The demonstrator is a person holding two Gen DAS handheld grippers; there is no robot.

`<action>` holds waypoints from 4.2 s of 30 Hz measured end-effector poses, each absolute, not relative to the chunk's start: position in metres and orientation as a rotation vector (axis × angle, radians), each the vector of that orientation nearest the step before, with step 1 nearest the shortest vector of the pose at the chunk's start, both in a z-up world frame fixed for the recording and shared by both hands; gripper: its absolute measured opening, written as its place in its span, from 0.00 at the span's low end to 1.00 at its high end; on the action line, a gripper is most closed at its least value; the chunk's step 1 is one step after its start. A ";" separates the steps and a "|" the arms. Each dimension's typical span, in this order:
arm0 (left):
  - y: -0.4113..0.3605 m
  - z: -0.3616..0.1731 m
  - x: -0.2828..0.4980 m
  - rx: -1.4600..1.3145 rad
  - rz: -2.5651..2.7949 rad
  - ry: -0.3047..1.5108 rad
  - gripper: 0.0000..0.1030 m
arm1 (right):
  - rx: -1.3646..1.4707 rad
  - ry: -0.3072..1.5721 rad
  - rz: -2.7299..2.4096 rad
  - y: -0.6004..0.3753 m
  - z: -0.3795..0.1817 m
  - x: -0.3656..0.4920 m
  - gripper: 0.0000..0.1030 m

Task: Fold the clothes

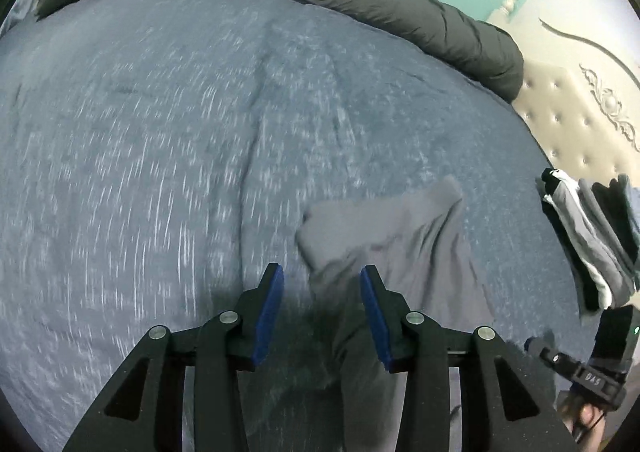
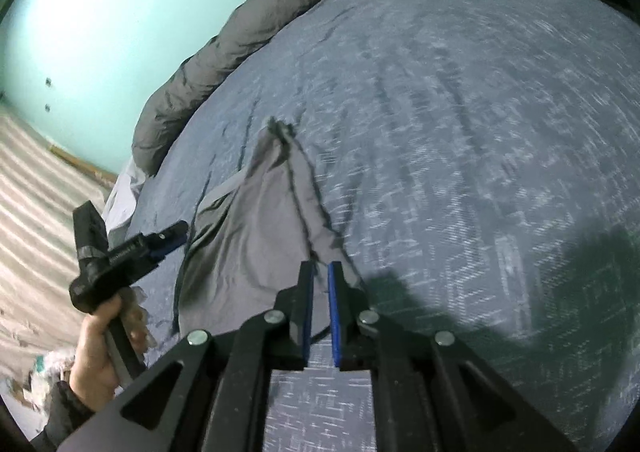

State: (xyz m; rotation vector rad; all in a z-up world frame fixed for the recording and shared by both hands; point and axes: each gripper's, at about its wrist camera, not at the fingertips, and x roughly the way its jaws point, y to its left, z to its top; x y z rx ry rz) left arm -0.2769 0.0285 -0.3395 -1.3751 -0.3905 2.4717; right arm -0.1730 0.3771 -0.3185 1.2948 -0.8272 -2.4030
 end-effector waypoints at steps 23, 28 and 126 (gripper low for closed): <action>0.016 -0.353 -0.233 -1.335 2.501 -0.450 0.42 | 1.353 -0.725 -2.490 0.377 -0.320 -0.172 0.02; 0.017 -0.357 -0.238 -1.354 2.480 -0.474 0.42 | 1.385 -0.768 -2.476 0.383 -0.330 -0.173 0.02; 0.043 -0.171 -0.272 -0.992 2.370 -0.461 0.10 | 0.813 -0.158 -2.380 0.326 -0.127 -0.271 0.05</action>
